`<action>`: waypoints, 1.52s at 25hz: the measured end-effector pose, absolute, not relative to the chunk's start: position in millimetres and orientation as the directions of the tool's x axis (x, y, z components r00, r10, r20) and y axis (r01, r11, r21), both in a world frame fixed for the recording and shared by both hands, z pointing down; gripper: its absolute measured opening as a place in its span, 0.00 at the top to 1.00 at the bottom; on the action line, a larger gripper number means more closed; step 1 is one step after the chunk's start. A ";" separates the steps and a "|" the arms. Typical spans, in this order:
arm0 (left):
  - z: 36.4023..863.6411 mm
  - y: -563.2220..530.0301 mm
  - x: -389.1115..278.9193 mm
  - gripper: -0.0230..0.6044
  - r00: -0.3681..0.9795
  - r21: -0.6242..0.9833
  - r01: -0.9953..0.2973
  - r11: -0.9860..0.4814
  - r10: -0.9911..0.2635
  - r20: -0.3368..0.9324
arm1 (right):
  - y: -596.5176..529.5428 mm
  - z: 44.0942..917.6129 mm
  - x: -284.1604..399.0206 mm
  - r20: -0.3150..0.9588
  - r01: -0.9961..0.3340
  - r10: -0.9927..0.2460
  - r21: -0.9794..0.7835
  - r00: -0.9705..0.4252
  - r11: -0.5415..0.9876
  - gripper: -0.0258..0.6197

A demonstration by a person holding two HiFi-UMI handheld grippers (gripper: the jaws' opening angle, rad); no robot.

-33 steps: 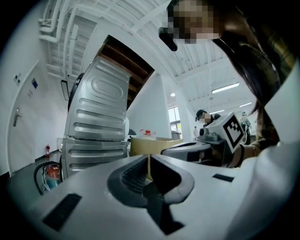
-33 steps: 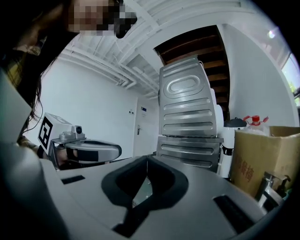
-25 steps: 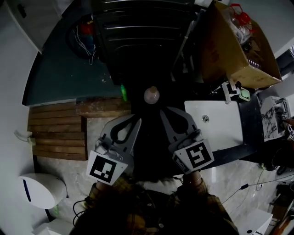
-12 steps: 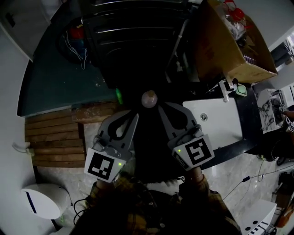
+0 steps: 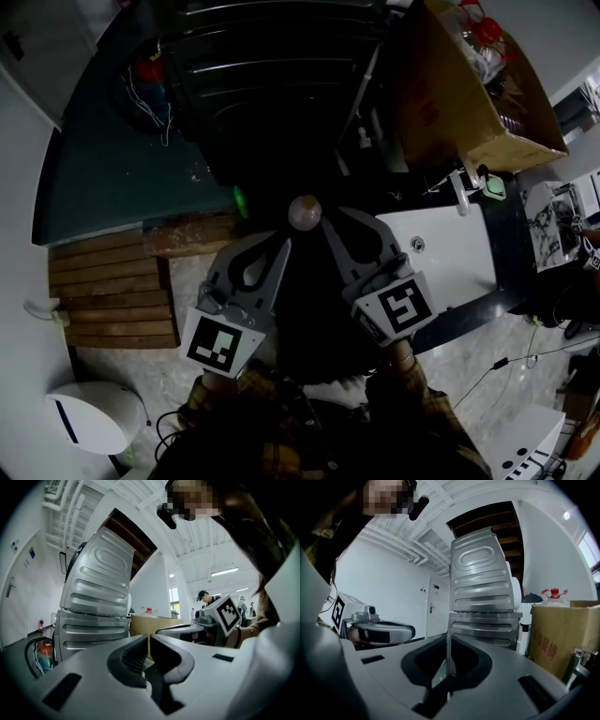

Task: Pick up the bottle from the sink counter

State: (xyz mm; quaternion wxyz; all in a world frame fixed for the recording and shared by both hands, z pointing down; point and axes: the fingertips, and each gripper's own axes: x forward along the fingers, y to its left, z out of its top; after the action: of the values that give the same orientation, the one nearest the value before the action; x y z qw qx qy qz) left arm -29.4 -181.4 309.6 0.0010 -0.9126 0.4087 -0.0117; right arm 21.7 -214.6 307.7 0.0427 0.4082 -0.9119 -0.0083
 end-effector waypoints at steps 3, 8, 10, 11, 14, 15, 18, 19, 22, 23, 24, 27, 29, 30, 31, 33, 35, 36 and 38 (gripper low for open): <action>317.6 -186.4 -26.7 0.91 0.667 -0.004 -0.744 -0.668 -0.744 0.035 | -219.2 316.2 21.2 0.093 -0.741 -0.740 0.034 -0.666 0.671 0.82; 327.7 -195.8 -20.8 0.91 0.669 -0.006 -0.742 -0.670 -0.742 0.051 | -230.6 331.2 23.8 0.126 -0.744 -0.741 0.035 -0.659 0.667 0.77; 330.9 -199.7 -19.4 0.91 0.668 0.000 -0.743 -0.669 -0.742 0.053 | -235.3 335.2 24.9 0.125 -0.746 -0.743 0.022 -0.658 0.665 0.75; 332.9 -202.1 -19.0 0.91 0.668 0.002 -0.744 -0.668 -0.742 0.056 | -238.0 336.5 25.3 0.119 -0.747 -0.743 0.014 -0.659 0.665 0.75; 339.3 -209.9 -18.6 0.91 0.664 0.014 -0.747 -0.664 -0.745 0.063 | -246.9 341.5 25.2 0.104 -0.746 -0.742 -0.011 -0.663 0.666 0.73; 341.6 -212.0 -18.6 0.91 0.663 0.017 -0.748 -0.664 -0.746 0.065 | -249.8 344.3 24.8 0.103 -0.746 -0.741 -0.015 -0.664 0.666 0.73; 351.1 -215.0 -18.8 0.91 0.661 0.024 -0.750 -0.661 -0.746 0.081 | -255.5 355.3 23.6 0.114 -0.743 -0.736 -0.023 -0.667 0.669 0.71; 354.9 -215.5 -18.9 0.91 0.660 0.027 -0.750 -0.660 -0.746 0.089 | -256.7 359.7 23.5 0.122 -0.742 -0.735 -0.025 -0.667 0.670 0.71; 365.5 -218.6 -18.5 0.91 0.658 0.040 -0.752 -0.658 -0.745 0.112 | -261.6 373.2 21.9 0.154 -0.737 -0.726 -0.023 -0.670 0.675 0.70; 368.8 -219.9 -18.1 0.91 0.659 0.044 -0.751 -0.659 -0.743 0.118 | -263.6 376.8 21.1 0.162 -0.736 -0.723 -0.023 -0.671 0.677 0.69; 372.0 -221.2 -17.6 0.91 0.661 0.047 -0.749 -0.661 -0.740 0.124 | -265.7 380.1 20.6 0.167 -0.735 -0.722 -0.027 -0.672 0.677 0.68; 380.5 -225.0 -15.5 0.91 0.665 0.053 -0.745 -0.664 -0.735 0.133 | -272.1 390.0 20.5 0.171 -0.734 -0.718 -0.058 -0.675 0.676 0.65; 385.9 -227.8 -14.7 0.91 0.664 0.065 -0.746 -0.662 -0.735 0.137 | -276.5 396.2 19.3 0.176 -0.731 -0.713 -0.076 -0.679 0.678 0.63; 388.8 -229.1 -14.4 0.91 0.665 0.073 -0.746 -0.662 -0.734 0.139 | -278.4 399.1 18.2 0.182 -0.731 -0.711 -0.079 -0.679 0.678 0.62; 391.7 -230.1 -14.3 0.91 0.667 0.082 -0.744 -0.663 -0.732 0.140 | -279.8 402.9 17.0 0.190 -0.731 -0.710 -0.079 -0.679 0.678 0.61; 397.2 -231.1 -14.4 0.91 0.670 0.096 -0.742 -0.664 -0.728 0.145 | -281.9 411.4 14.9 0.203 -0.733 -0.709 -0.080 -0.676 0.676 0.59; 402.6 -232.0 -14.6 0.91 0.669 0.098 -0.742 -0.663 -0.727 0.151 | -283.8 418.4 13.4 0.211 -0.732 -0.707 -0.079 -0.675 0.676 0.58; 405.3 -232.7 -14.5 0.91 0.669 0.099 -0.743 -0.662 -0.727 0.154 | -285.0 421.2 13.2 0.215 -0.732 -0.706 -0.080 -0.675 0.676 0.57; 410.3 -233.9 -14.7 0.91 0.667 0.104 -0.744 -0.660 -0.728 0.159 | -287.6 426.6 13.0 0.222 -0.733 -0.704 -0.084 -0.675 0.675 0.56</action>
State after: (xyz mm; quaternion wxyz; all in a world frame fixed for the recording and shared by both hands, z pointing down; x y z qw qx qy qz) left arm -14.7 -233.9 410.3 -0.0803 -0.9095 0.4045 -0.0515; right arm 13.0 -287.6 426.6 0.0856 0.3942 -0.9113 0.0831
